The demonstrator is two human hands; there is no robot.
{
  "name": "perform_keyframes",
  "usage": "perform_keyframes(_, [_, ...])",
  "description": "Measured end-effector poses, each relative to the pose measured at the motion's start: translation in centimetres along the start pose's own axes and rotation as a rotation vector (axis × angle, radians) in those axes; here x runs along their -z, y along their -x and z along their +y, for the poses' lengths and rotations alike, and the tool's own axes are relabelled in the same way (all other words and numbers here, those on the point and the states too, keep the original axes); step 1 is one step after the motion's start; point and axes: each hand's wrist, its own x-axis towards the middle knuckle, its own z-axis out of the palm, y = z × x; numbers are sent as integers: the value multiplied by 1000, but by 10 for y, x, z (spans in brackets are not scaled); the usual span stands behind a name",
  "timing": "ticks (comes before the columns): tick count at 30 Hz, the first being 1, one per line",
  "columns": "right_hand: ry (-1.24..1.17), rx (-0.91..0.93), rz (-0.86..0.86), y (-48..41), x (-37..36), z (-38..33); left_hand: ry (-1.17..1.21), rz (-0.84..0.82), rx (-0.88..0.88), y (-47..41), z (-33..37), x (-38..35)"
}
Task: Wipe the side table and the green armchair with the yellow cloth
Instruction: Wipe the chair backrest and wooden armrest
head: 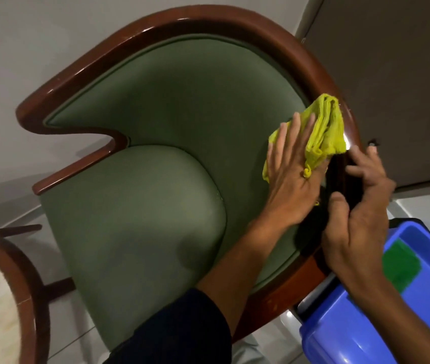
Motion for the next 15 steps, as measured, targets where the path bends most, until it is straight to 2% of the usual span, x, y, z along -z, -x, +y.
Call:
perform_keyframes(3, [23,-21,-37,-5,2,4,-39,95,22,-6,-13,-1])
perform_keyframes(4, [32,-17,-57,-5,1,3,-6,163,119,-7,-23,1])
perform_keyframes(7, [70,-3,-103,2,-7,-5,192,303,605,-7,-79,28])
perform_keyframes(9, [69,9,-120,2,-14,-15,260,321,755,-8,-113,55])
perform_keyframes(12, [51,38,-119,-3,-22,-30,183,327,776,-9,-156,101])
perform_keyframes(15, [17,79,-99,-9,-33,-42,-25,240,804,6,-191,125])
